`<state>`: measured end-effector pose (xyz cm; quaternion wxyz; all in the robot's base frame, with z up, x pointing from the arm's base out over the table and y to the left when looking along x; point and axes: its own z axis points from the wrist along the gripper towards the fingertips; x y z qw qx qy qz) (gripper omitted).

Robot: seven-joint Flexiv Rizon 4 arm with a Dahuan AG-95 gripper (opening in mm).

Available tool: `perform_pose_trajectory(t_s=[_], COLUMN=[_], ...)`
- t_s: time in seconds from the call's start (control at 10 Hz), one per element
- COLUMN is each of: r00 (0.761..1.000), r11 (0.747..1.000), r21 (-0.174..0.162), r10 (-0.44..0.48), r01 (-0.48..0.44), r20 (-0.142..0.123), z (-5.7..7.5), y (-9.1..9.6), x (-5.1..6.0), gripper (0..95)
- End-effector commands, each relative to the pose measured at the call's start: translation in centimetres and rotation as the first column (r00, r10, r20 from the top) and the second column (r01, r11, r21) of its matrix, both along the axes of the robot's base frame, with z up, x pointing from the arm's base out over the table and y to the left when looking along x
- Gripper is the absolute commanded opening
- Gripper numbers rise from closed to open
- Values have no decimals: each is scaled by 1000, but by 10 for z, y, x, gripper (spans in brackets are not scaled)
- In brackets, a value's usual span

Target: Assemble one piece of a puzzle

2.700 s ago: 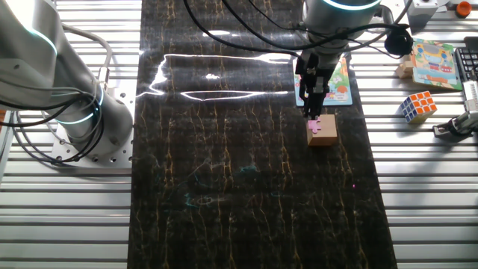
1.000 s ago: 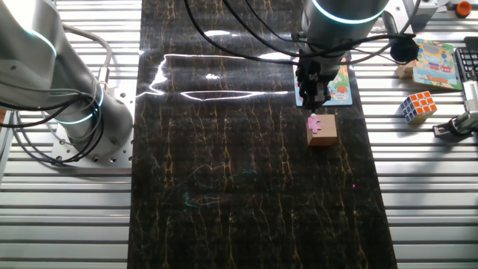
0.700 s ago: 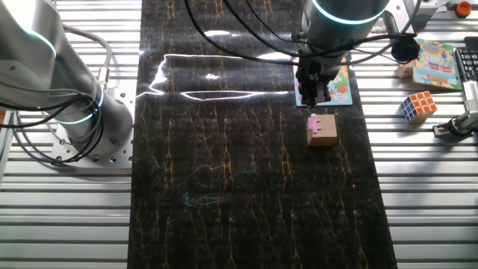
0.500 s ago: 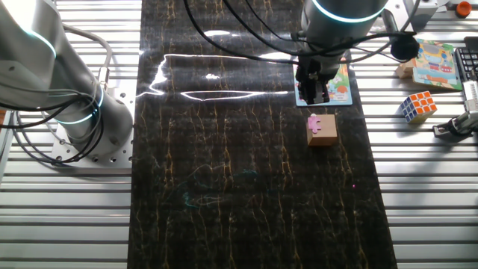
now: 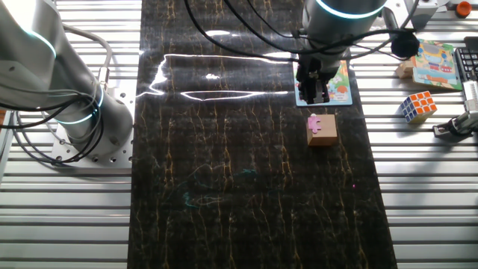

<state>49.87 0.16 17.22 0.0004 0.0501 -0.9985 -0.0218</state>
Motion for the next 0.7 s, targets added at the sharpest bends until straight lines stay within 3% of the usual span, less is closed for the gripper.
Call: perform_pose_trajectory(t_s=[0.1, 0.4, 0.7], r00=[1000, 1000, 998], r11=[1000, 1000, 998], r21=[2, 2, 9], r10=[-13, -21, 61], r01=[13, 21, -61], r20=[1, 0, -22], z=[-1, -1, -1], y=[-1, -3, -3], x=[0, 0, 0], gripper=[0, 0, 0])
